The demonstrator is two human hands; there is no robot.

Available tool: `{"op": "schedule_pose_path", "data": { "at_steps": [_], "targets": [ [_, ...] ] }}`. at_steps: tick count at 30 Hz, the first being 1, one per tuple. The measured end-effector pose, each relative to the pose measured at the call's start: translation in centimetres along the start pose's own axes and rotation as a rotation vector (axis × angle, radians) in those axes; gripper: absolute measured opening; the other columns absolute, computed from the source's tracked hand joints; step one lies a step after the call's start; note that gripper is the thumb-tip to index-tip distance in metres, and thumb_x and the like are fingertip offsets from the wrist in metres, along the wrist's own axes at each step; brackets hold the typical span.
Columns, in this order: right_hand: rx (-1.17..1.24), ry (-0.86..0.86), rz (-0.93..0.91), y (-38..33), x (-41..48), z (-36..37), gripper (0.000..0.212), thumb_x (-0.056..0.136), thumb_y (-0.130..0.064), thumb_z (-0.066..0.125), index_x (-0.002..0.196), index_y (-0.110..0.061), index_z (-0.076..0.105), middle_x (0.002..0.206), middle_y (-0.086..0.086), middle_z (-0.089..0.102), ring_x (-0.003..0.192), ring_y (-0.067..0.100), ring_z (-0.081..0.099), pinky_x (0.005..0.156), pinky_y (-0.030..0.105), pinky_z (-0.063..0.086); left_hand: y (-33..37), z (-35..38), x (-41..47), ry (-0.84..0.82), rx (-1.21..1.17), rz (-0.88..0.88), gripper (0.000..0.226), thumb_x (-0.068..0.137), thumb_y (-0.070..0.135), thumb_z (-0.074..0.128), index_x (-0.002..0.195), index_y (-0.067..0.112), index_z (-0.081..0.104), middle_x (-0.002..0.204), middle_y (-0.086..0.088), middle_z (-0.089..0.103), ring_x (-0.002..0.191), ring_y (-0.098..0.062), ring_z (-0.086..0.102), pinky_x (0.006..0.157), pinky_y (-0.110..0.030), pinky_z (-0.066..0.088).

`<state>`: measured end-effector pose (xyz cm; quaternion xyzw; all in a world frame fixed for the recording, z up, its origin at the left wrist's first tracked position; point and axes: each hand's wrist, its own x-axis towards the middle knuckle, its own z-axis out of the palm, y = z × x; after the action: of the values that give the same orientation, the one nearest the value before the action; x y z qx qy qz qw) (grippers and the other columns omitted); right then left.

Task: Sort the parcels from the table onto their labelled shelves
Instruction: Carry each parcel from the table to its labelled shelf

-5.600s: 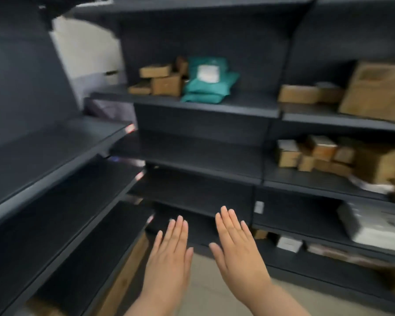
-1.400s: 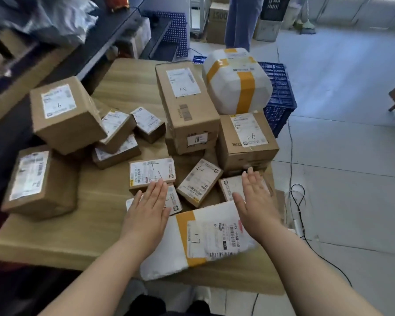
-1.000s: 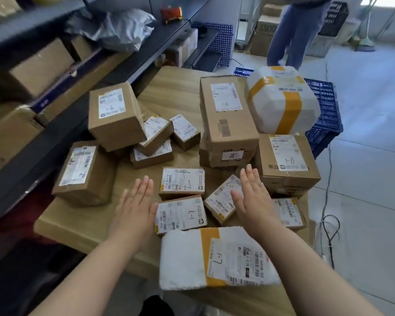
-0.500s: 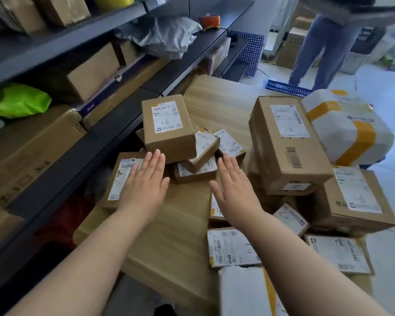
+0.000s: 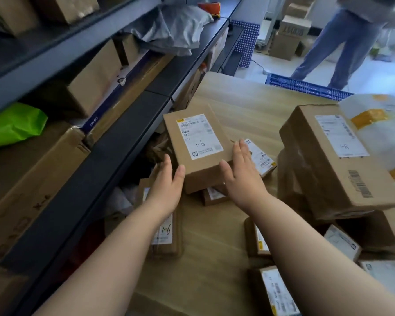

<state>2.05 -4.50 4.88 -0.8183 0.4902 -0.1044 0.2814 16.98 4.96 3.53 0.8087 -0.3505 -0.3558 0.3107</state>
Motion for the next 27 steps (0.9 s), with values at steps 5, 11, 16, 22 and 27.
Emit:
{"op": "schedule_pose_path", "data": {
  "at_steps": [5, 11, 16, 22, 27],
  "targets": [
    [0.269, 0.043, 0.177, -1.1, 0.3, 0.6, 0.069, 0.097, -0.036, 0.045, 0.152, -0.014, 0.008, 0.157, 0.003, 0.018, 0.144, 0.018, 0.017, 0.114, 0.032, 0.017, 0.8, 0.7, 0.8, -0.079, -0.285, 0.001, 0.055, 0.100, 0.049, 0.029, 0.151, 0.038, 0.013, 0.151, 0.004, 0.035, 0.138, -0.021, 0.032, 0.107, -0.033, 0.025],
    [0.411, 0.168, 0.172, -1.8, -1.1, -1.5, 0.060, 0.093, -0.028, 0.054, 0.146, -0.017, 0.027, 0.145, -0.001, 0.039, 0.132, 0.015, 0.038, 0.110, 0.033, 0.032, 1.9, 0.7, -1.0, -0.077, -0.403, 0.098, 0.052, 0.101, 0.045, 0.030, 0.150, 0.041, 0.013, 0.141, 0.014, 0.039, 0.135, -0.013, 0.033, 0.100, -0.026, 0.024],
    [0.576, 0.253, 0.123, -2.0, -4.4, -3.9, 0.049, 0.091, -0.028, 0.058, 0.136, -0.020, 0.039, 0.123, -0.008, 0.050, 0.111, 0.008, 0.048, 0.102, 0.036, 0.043, 3.8, 0.6, -4.8, 0.028, -0.476, 0.193, 0.057, 0.099, 0.047, 0.033, 0.150, 0.045, 0.007, 0.140, 0.019, 0.037, 0.125, -0.002, 0.033, 0.100, -0.026, 0.026],
    [0.610, 0.235, -0.045, -1.4, -10.4, -6.2, 0.053, 0.089, -0.037, 0.057, 0.138, -0.023, 0.043, 0.130, -0.004, 0.045, 0.117, 0.010, 0.046, 0.104, 0.040, 0.041, 4.1, 1.8, -12.7, 0.175, -0.499, 0.297, 0.070, 0.085, 0.057, 0.039, 0.149, 0.047, 0.011, 0.140, 0.024, 0.040, 0.127, 0.006, 0.039, 0.105, -0.025, 0.033],
    [0.812, 0.024, -0.186, -0.8, -17.4, -7.5, 0.029, 0.086, -0.040, 0.062, 0.106, -0.051, 0.045, 0.121, -0.004, 0.049, 0.106, 0.007, 0.054, 0.090, 0.032, 0.050, 3.1, 3.5, -22.6, 0.359, -0.562, 0.310, 0.071, 0.087, 0.057, 0.050, 0.149, 0.044, 0.017, 0.140, 0.029, 0.039, 0.123, 0.017, 0.037, 0.103, -0.015, 0.035]
  ]
}}
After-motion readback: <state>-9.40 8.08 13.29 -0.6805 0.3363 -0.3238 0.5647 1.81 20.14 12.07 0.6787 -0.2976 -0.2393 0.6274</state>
